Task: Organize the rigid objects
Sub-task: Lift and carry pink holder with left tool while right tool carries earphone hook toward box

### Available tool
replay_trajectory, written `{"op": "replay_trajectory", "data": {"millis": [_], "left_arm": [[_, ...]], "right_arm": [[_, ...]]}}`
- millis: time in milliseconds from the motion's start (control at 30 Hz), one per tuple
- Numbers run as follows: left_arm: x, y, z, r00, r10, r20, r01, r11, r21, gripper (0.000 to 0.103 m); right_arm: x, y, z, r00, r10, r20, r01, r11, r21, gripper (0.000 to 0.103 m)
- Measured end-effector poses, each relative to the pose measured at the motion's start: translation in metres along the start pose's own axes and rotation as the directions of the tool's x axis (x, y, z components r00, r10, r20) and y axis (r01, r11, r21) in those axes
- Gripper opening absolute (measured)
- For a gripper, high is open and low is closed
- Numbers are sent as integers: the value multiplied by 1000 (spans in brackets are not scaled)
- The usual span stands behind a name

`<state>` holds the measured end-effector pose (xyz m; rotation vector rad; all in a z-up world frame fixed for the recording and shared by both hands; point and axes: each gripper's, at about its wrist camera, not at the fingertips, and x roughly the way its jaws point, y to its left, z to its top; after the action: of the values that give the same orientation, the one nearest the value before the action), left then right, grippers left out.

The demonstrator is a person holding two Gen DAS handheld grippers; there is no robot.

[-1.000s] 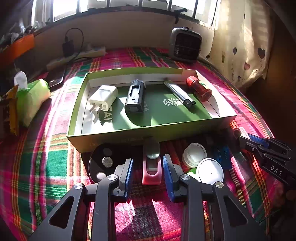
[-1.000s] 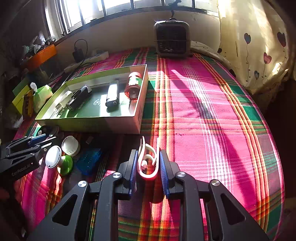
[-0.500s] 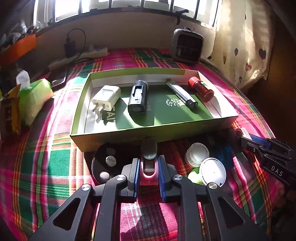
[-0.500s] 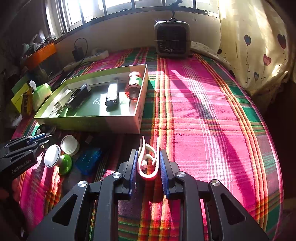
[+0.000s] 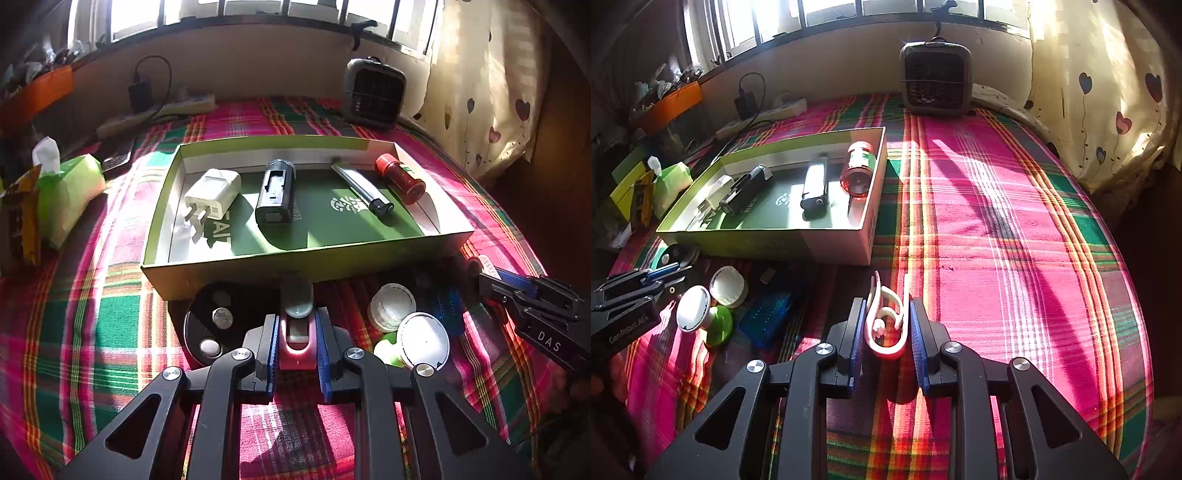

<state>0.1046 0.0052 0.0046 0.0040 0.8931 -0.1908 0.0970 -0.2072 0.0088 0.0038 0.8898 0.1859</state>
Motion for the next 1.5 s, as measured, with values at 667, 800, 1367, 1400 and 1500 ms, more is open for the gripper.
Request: {"op": "replay_trajectory", "data": {"millis": [667,800,1367,1400,1500], "left_arm": [[-18,-4,0,999,-13,34,13,1000,1,17],[-23,-3,-1,999,-15,43,15,1000,1,17],[-44,4,8,995,-18,94,18,1000,-2,17],[-44,5,10,995,-18,96,19,1000,-6,17],[-45,10,14,995,-21,100,23,1000,-15,17]], "right_arm": [[-14,3,2,1000,10,29,-10,1000,-6,24],[-17,4,2,999,11,35,-10,1000,-9,24],[-35,14,17,995,32,94,-30,999,-28,24],[-36,14,19,995,34,98,-31,999,-31,24],[-37,18,26,993,41,106,-38,999,-38,24]]}}
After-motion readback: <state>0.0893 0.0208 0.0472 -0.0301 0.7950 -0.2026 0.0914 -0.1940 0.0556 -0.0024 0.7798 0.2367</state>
